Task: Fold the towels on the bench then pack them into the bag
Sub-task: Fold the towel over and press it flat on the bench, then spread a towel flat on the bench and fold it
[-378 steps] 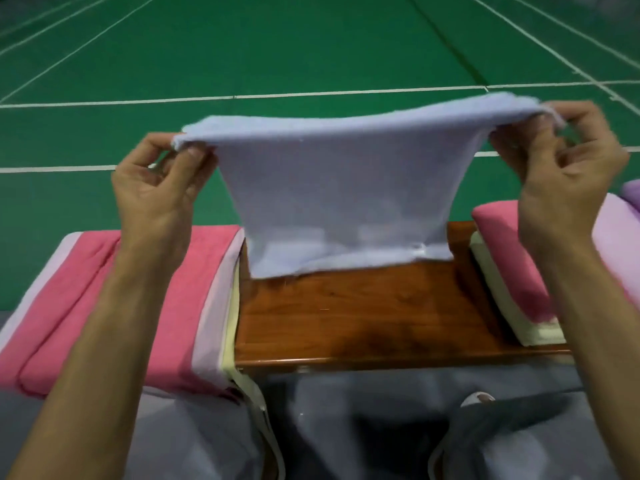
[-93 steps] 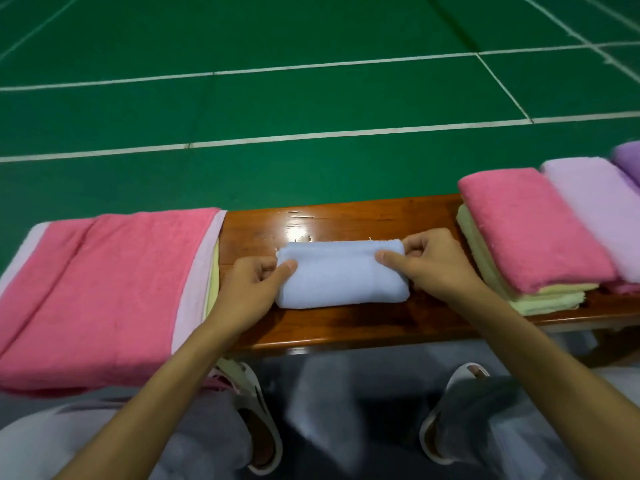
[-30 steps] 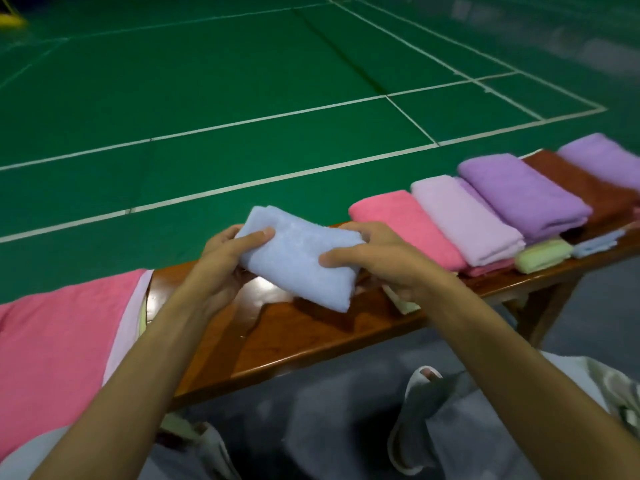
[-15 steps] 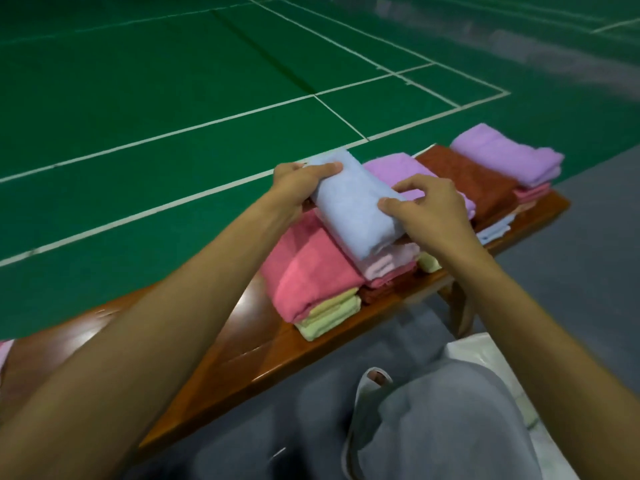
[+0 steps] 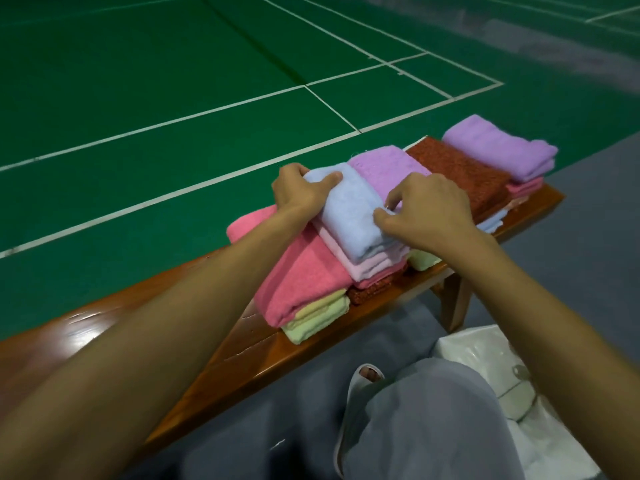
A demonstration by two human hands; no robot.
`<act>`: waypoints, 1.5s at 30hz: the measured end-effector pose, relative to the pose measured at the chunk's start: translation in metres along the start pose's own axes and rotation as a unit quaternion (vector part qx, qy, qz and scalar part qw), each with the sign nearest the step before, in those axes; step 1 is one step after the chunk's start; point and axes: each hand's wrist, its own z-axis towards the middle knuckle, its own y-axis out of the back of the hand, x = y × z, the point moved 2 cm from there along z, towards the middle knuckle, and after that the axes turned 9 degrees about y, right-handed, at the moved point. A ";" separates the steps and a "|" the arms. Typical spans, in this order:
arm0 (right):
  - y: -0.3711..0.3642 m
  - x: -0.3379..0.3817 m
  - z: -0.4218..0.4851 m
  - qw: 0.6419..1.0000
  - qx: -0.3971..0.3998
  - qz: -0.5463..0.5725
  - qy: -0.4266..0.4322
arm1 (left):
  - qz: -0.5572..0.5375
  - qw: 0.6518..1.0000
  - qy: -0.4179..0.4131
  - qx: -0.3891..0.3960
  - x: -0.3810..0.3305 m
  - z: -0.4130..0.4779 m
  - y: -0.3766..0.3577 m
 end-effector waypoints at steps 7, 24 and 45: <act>-0.014 -0.023 0.026 0.984 0.099 -0.021 0.146 | 0.294 0.896 -0.333 -0.014 -0.021 -0.042 -0.010; -0.005 -0.040 0.032 0.973 0.176 0.011 0.151 | 0.407 0.852 -0.304 0.129 -0.026 -0.060 -0.011; -0.111 0.351 -0.029 0.912 0.195 0.182 0.311 | 0.431 0.899 -0.074 -0.032 0.258 -0.118 0.377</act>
